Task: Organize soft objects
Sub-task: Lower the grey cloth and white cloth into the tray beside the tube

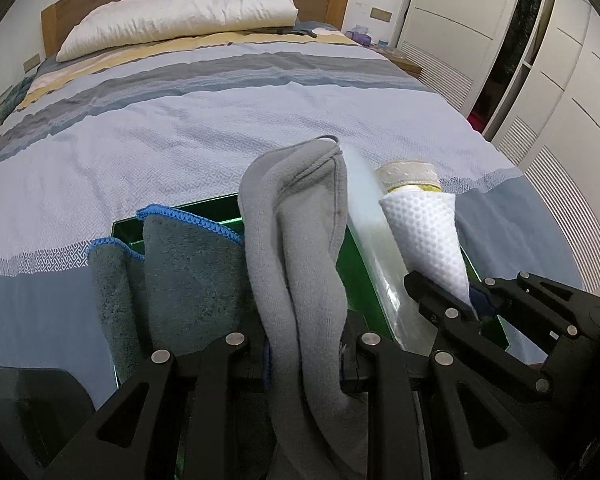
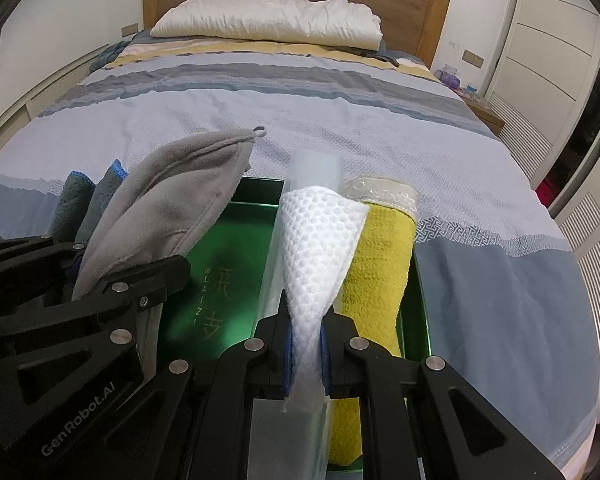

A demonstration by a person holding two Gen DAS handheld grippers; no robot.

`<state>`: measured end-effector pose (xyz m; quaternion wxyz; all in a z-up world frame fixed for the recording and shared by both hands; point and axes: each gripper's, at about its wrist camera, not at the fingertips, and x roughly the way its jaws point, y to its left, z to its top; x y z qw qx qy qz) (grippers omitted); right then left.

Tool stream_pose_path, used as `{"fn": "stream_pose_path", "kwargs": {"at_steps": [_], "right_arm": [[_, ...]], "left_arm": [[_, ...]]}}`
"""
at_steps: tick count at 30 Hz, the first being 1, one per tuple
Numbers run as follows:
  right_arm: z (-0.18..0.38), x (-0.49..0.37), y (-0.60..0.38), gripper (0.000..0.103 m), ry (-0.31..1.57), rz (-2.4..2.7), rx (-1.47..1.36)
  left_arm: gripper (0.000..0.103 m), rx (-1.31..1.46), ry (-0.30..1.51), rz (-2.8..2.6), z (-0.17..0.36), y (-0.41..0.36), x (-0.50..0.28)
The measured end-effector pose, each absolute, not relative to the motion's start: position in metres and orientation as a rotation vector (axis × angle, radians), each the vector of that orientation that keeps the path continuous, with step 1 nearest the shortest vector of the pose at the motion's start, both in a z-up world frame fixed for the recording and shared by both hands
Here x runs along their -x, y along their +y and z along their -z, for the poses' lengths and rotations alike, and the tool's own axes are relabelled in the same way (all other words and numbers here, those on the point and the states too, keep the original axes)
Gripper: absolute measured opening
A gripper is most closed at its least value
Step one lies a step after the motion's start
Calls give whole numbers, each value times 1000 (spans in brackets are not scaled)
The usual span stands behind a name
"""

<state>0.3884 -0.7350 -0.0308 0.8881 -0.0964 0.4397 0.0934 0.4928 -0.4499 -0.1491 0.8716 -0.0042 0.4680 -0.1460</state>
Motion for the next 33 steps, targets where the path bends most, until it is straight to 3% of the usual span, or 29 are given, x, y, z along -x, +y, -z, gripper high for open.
{"fn": "stream_pose_path", "kwargs": {"at_steps": [9, 14, 20, 22, 26, 30, 33], "right_arm": [[34, -392, -734, 11, 918, -195, 210], [34, -395, -734, 12, 917, -197, 202], [36, -396, -736, 14, 919, -196, 207], [35, -396, -736, 17, 920, -198, 205], [35, -396, -737, 32, 921, -209, 191], [34, -394, -740, 36, 921, -214, 189], [33, -394, -742, 47, 921, -220, 179]], "left_arm": [[18, 16, 981, 301, 151, -450, -499], [25, 19, 982, 306, 152, -451, -500], [52, 31, 978, 302, 152, -449, -501], [66, 32, 972, 297, 150, -448, -501], [69, 39, 975, 289, 147, -447, -502], [73, 64, 975, 305, 144, -444, -502], [76, 59, 960, 307, 140, -445, -501]]}}
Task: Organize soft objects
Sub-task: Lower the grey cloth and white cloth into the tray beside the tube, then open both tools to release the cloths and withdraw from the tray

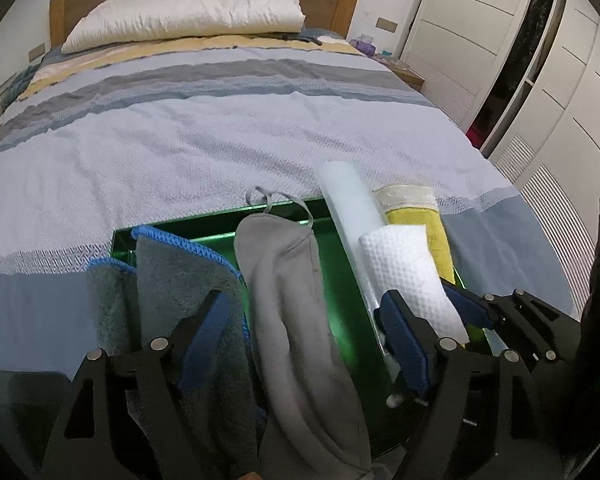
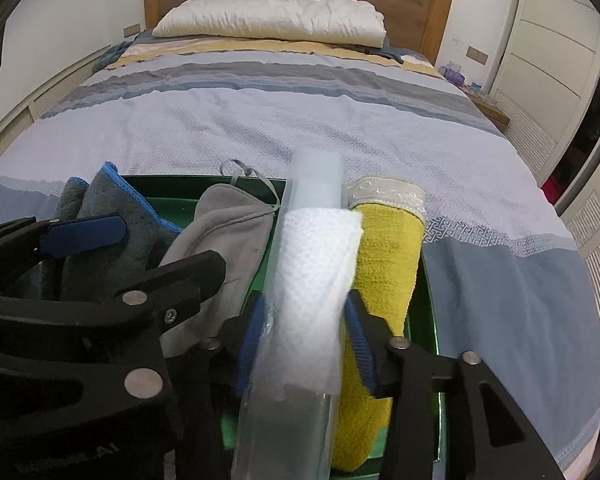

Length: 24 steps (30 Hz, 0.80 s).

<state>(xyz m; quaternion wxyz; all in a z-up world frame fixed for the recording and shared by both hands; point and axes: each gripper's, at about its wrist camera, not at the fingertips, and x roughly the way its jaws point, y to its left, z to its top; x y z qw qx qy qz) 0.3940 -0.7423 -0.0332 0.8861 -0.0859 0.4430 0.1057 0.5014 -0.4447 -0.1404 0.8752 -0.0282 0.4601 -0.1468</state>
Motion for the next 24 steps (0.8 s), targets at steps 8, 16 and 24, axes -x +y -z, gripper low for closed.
{"fn": "stream_pose_path", "kwargs": {"at_steps": [8, 16, 24], "right_arm": [[24, -389, -747, 60, 904, -226, 158], [17, -383, -750, 97, 887, -235, 121], [12, -376, -751, 102, 870, -228, 95]], "left_arm": [[83, 57, 934, 297, 130, -445, -499], [100, 75, 906, 287, 119, -440, -496], [101, 74, 889, 290, 112, -440, -493]]}}
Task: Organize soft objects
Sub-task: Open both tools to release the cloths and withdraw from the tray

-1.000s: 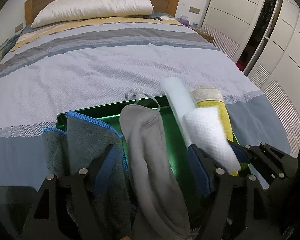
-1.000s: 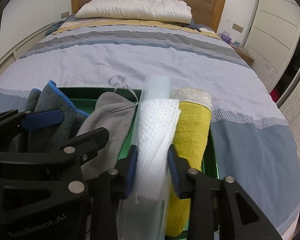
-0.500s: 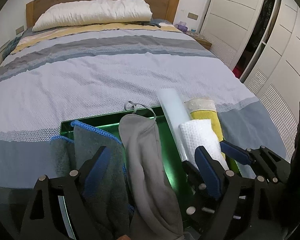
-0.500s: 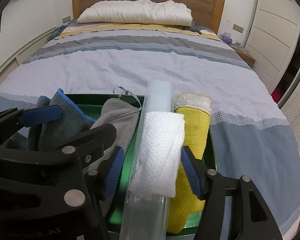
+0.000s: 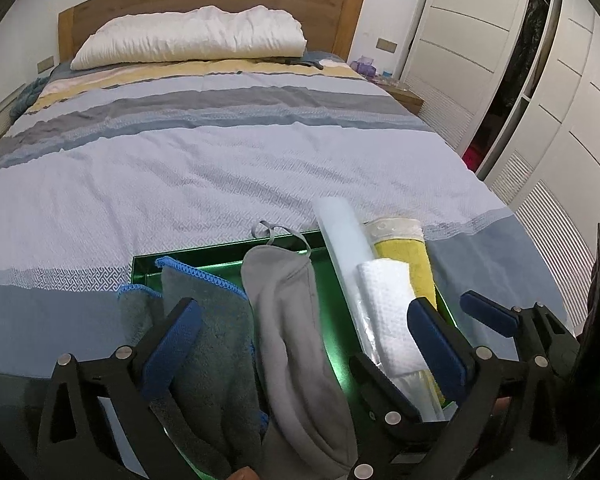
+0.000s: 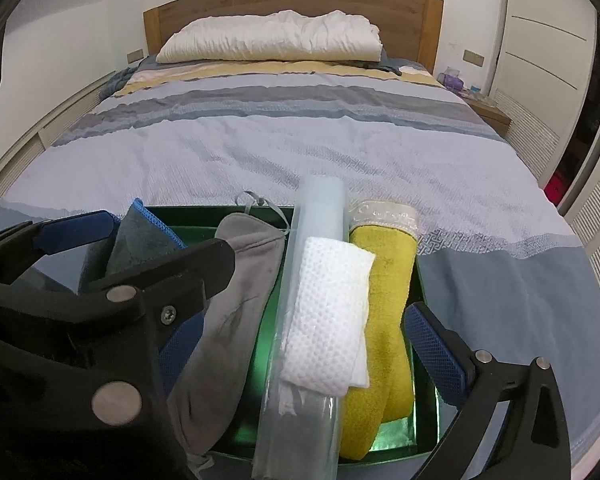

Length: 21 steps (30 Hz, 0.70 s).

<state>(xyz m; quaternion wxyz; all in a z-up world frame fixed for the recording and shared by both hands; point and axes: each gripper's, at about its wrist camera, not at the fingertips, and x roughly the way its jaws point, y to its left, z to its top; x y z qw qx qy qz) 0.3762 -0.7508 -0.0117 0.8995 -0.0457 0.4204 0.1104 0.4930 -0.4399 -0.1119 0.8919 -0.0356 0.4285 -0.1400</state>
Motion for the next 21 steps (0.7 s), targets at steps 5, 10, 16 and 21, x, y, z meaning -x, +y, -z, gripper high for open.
{"fn": "stream_pose_path", "kwargs": {"at_steps": [5, 10, 16, 21], "right_arm": [[7, -371, -750, 102, 856, -228, 98], [4, -365, -752, 102, 844, -210, 79], [6, -359, -760, 102, 847, -164, 51], [4, -352, -766, 103, 848, -128, 26]], "left_arm": [[101, 81, 884, 292, 107, -439, -491], [101, 86, 876, 278, 101, -439, -488], [101, 105, 869, 254, 94, -436, -486], [101, 105, 873, 244, 91, -435, -480]]}}
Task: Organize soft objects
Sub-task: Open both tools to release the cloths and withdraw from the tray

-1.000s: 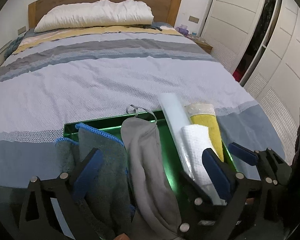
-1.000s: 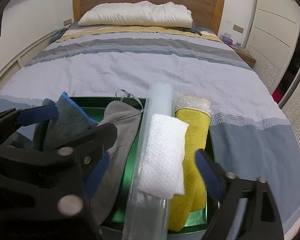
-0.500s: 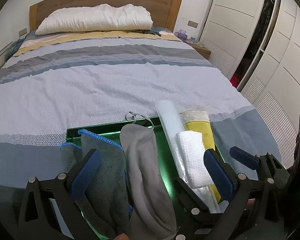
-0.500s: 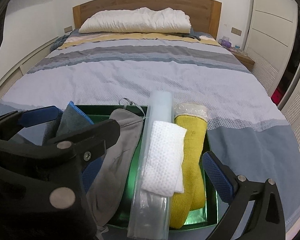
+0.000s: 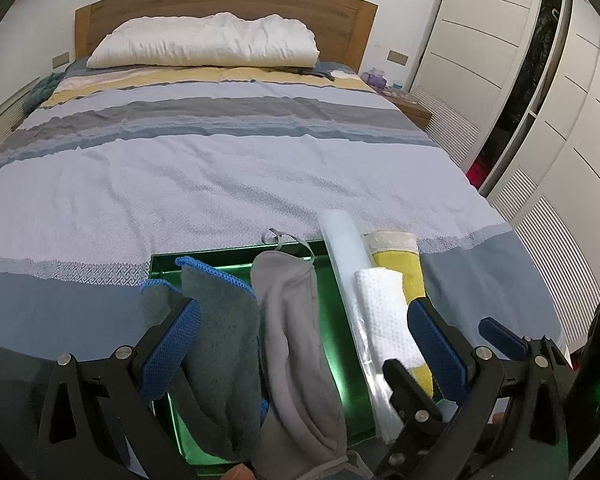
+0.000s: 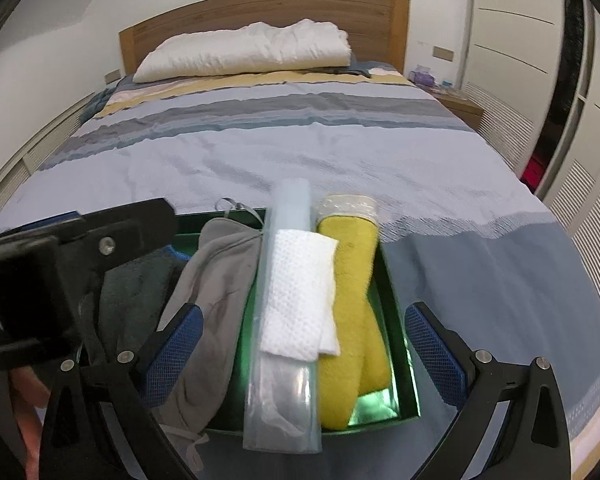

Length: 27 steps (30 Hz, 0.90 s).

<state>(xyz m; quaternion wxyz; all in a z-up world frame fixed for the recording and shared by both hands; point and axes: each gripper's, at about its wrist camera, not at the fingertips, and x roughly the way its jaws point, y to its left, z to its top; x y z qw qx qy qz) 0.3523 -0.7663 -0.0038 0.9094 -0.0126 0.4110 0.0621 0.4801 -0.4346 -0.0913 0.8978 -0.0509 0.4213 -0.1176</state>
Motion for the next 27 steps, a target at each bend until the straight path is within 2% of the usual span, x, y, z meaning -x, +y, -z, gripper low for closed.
{"fn": "stream_pose_path", "kwargs": {"at_steps": [10, 19, 27], "right_arm": [[-16, -314, -798, 103, 799, 100, -42], [-43, -186, -789, 103, 748, 195, -52], [-74, -45, -735, 103, 718, 222, -74]], "left_arm": [[101, 89, 854, 317, 76, -438, -437], [101, 0, 813, 458, 43, -427, -312], [101, -96, 717, 454, 12, -347, -194]]}}
